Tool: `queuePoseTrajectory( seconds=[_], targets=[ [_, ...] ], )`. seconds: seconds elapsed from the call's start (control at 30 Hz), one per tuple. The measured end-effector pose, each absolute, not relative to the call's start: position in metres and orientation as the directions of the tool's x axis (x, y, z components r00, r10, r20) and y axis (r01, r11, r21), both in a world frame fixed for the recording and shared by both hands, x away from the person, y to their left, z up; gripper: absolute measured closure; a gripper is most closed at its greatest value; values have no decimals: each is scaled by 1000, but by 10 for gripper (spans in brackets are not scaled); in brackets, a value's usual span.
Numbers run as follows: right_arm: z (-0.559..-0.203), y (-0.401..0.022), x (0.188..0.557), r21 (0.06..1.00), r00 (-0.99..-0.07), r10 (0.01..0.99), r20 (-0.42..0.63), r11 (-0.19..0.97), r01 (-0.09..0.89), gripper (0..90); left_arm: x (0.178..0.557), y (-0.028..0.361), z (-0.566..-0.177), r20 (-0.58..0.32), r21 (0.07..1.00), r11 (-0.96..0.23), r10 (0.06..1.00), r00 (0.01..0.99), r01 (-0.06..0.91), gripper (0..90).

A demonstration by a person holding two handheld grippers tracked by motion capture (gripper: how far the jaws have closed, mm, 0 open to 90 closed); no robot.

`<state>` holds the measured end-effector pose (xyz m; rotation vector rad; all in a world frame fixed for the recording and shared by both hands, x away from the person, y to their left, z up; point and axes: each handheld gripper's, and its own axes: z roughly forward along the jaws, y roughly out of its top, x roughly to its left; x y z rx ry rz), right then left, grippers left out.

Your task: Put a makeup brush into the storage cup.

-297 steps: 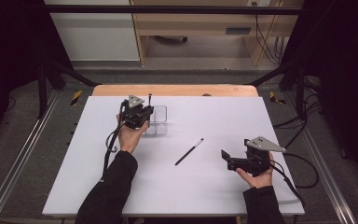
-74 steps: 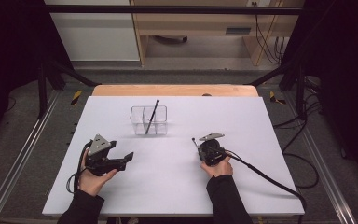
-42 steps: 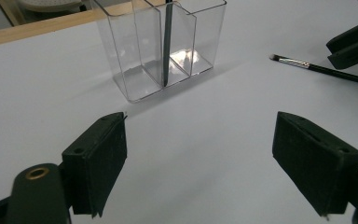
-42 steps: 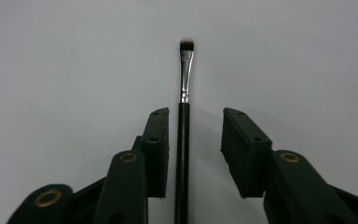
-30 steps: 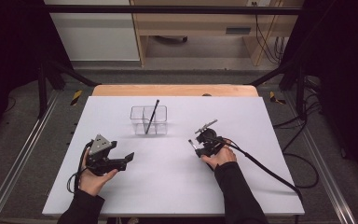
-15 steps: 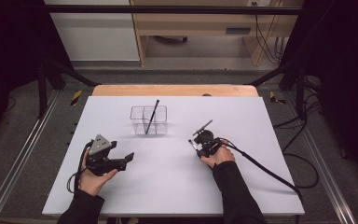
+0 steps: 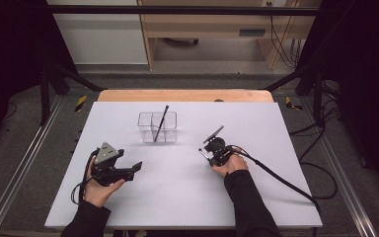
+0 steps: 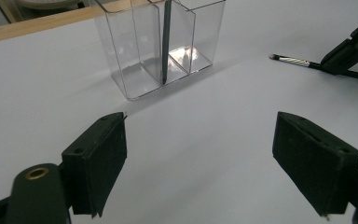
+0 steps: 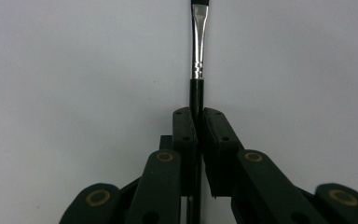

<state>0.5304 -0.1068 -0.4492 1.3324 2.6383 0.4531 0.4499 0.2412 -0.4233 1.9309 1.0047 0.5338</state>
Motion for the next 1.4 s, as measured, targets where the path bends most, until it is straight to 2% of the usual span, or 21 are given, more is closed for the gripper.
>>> queuePoseTrajectory(
  seconds=[0.23,0.93,1.4],
  targets=[
    [-447,-108,529,351,-600,800,-9,564,747,845,450,242,-423,-21,849,-292,814,580,440,167],
    [-410,-118,502,583,-635,770,53,493,646,845,445,238,-417,-25,862,-280,809,587,422,167],
    [-394,-121,481,731,-668,736,108,397,555,845,437,231,-405,-49,888,-246,790,611,388,167]
  ],
)
